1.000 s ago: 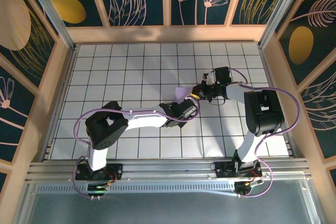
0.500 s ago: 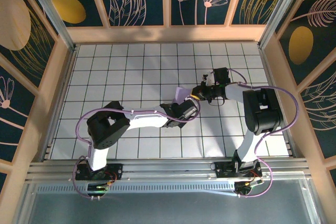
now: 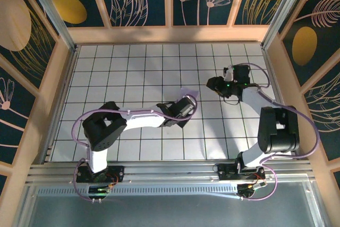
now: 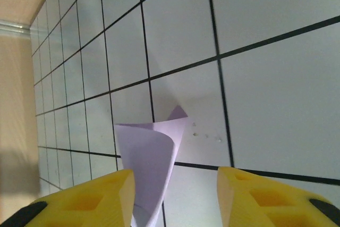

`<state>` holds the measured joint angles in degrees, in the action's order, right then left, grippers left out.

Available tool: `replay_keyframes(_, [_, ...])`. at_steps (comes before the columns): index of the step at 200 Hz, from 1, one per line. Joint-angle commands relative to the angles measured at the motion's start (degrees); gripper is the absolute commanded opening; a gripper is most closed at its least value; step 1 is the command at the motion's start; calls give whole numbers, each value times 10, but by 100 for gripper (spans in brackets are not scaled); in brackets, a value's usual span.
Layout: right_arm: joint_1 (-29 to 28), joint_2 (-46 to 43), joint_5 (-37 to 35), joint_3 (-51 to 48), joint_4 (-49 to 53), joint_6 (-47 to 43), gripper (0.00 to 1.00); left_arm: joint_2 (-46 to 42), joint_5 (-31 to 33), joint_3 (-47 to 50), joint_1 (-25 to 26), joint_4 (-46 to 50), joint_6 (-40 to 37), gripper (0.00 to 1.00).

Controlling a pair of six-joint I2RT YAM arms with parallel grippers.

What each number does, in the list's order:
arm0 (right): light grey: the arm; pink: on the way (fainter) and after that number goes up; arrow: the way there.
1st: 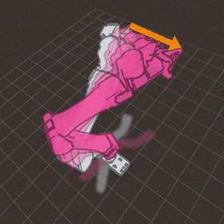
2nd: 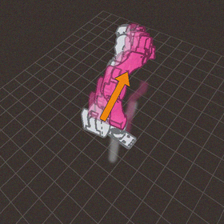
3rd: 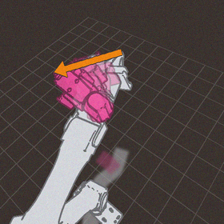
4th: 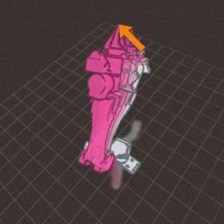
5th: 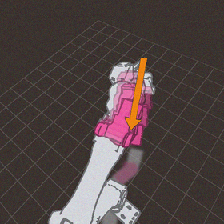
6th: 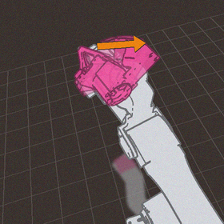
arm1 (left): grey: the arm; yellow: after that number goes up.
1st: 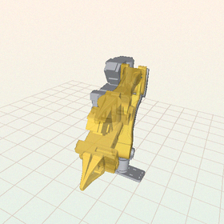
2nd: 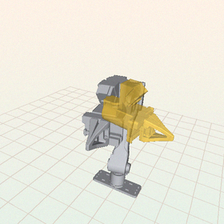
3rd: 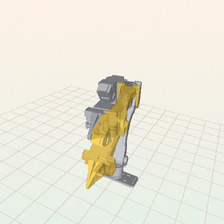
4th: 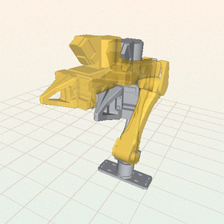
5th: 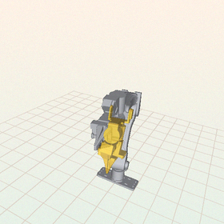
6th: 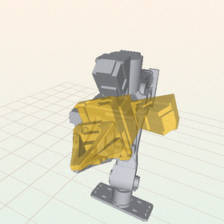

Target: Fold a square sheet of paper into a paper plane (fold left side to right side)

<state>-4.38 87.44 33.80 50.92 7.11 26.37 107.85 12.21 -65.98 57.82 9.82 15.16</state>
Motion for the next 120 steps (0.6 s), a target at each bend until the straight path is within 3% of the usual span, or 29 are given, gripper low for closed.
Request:
replay_keyframes(1, [5,-26,-15,-30,16,-34,47,-35,-94,30,-34,-55,42,0])
replay_keyframes(120, [-45,-16,49,-97,-66,-6,46,-14,-342,81,-134,-174,161,0])
